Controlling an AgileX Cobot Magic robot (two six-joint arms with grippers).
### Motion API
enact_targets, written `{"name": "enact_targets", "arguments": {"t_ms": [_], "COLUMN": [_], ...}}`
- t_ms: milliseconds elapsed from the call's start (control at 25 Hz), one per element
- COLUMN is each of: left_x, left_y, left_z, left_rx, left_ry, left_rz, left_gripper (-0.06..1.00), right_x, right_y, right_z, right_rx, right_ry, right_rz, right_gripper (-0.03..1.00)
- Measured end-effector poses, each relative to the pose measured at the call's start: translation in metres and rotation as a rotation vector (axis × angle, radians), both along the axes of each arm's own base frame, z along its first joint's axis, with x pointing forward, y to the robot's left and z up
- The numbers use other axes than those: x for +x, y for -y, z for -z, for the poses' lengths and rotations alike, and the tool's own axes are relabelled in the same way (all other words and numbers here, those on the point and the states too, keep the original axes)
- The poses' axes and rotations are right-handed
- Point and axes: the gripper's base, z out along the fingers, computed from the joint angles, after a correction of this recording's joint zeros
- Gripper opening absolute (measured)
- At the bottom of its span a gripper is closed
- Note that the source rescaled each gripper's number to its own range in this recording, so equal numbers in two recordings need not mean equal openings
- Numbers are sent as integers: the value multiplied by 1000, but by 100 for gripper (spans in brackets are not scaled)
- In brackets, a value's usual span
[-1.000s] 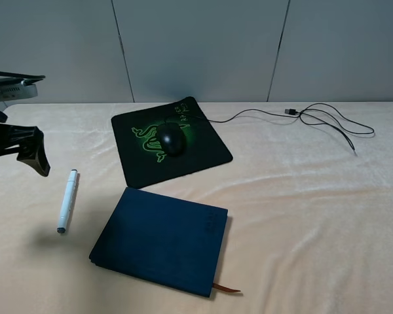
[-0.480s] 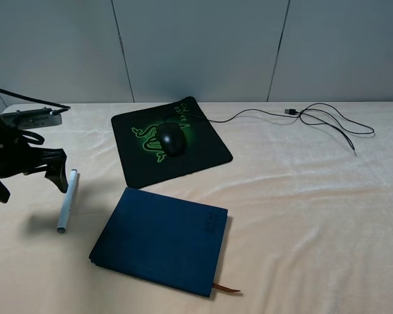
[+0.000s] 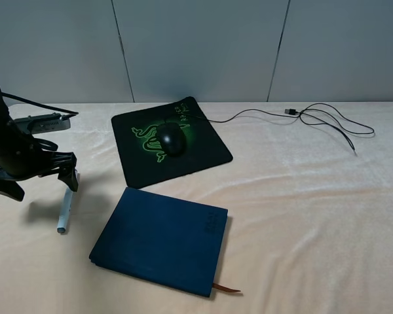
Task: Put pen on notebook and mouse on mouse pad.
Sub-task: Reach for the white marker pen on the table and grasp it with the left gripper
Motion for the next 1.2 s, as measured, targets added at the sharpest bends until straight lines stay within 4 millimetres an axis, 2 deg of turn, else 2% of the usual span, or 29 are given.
{"name": "enact_targets", "arguments": {"t_ms": [400, 880, 1200], "left_x": [0, 0, 0], "left_y": [2, 1, -2], "left_z": [16, 16, 16], "left_rx": [-26, -12, 22], "left_ry": [-51, -52, -51], "left_rz": [-36, -20, 21], "left_gripper": [98, 90, 87], "right_x": [0, 0, 0], "right_y": [0, 0, 0], "right_z": [0, 0, 0], "right_rx": [0, 0, 0], "right_ry": [0, 0, 0], "right_rz": [0, 0, 0], "right_gripper": [100, 100, 100]}}
